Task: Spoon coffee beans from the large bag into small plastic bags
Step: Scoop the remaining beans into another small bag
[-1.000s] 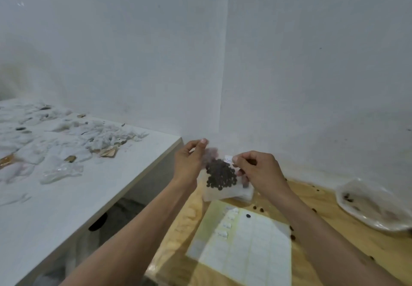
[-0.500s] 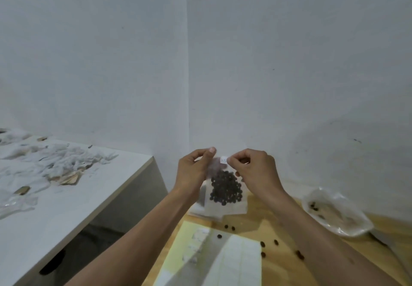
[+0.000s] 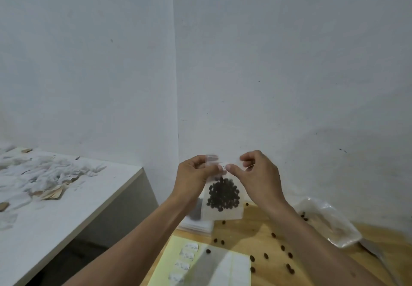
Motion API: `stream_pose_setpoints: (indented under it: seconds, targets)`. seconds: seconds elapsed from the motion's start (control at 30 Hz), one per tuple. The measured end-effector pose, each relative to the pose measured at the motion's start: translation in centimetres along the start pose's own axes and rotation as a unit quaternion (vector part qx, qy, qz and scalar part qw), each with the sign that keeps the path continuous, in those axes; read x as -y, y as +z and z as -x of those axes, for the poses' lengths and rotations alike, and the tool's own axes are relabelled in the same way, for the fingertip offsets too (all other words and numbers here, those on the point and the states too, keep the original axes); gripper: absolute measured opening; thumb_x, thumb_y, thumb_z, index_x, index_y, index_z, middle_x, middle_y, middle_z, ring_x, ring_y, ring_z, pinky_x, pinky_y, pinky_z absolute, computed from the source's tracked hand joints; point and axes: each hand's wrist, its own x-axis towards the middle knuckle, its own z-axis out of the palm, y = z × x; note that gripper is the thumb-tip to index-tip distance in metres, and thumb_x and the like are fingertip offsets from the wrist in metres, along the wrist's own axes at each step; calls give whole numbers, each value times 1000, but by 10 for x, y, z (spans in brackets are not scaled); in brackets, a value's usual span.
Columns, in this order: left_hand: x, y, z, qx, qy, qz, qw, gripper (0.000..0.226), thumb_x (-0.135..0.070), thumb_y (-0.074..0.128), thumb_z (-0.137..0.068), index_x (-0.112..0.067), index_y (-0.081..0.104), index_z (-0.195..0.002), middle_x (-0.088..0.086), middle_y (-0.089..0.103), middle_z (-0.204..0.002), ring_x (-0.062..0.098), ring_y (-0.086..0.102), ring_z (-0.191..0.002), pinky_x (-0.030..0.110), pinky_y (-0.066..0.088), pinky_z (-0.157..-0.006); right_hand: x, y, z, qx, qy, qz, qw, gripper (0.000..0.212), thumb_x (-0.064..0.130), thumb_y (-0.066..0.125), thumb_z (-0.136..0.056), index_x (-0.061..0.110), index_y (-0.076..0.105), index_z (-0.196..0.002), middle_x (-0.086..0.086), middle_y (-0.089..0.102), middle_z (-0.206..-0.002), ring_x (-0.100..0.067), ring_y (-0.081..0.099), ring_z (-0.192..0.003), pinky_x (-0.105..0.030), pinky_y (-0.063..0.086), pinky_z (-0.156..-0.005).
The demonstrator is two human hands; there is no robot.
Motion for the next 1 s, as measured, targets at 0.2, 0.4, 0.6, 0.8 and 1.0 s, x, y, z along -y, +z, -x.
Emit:
stream_pose_setpoints:
  seconds: [0.2, 0.4, 0.6, 0.8, 1.0]
  targets:
    - [-8, 13, -3, 7, 2, 23, 1000, 27, -5, 80, -80, 0, 72, -106, 19, 77, -94, 33, 76, -88, 45, 58, -91, 1, -18, -11, 89, 94, -220, 967, 39, 42, 85, -77, 18, 72, -106, 8, 76, -98, -12, 71, -94, -23, 53, -76]
    - [-12, 30, 0, -22, 11, 14, 1000, 23, 0, 79, -82, 4, 71, -103, 21, 76, -91, 28, 77, -81, 27, 61, -71, -6, -24, -15, 59, 60, -203, 976, 21, 33, 82, -82, 15, 81, -94, 5, 79, -83, -7, 73, -81, -23, 53, -75]
    - [-12, 55, 2, -46, 15, -2, 999, 17, 5, 80, -80, 4, 73, -96, 24, 75, -88, 30, 76, -72, 26, 60, -65, -17, -30, -15, 7, 62, -127, 990, 22, 33, 78, -87, 11, 73, -85, 3, 76, -87, -17, 72, -88, -31, 56, -79]
    - [-7, 95, 2, -9, 21, 0, 1000, 16, 1, 79, -82, 1, 73, -96, 11, 77, -80, 26, 76, -74, 28, 62, -71, -39, -74, -1, 46, 89, -202, 974, 33, 44, 79, -85, 23, 72, -108, 7, 76, -105, -11, 71, -101, -31, 57, -91]
    - [32, 183, 11, 93, -53, -36, 994, 29, -22, 84, -82, -6, 73, -102, 9, 77, -93, 22, 76, -83, 39, 64, -74, -105, -162, 28, 76, 197, -202, 956, 42, 18, 89, -76, 25, 61, -107, -4, 72, -106, -14, 72, -89, -26, 60, -76]
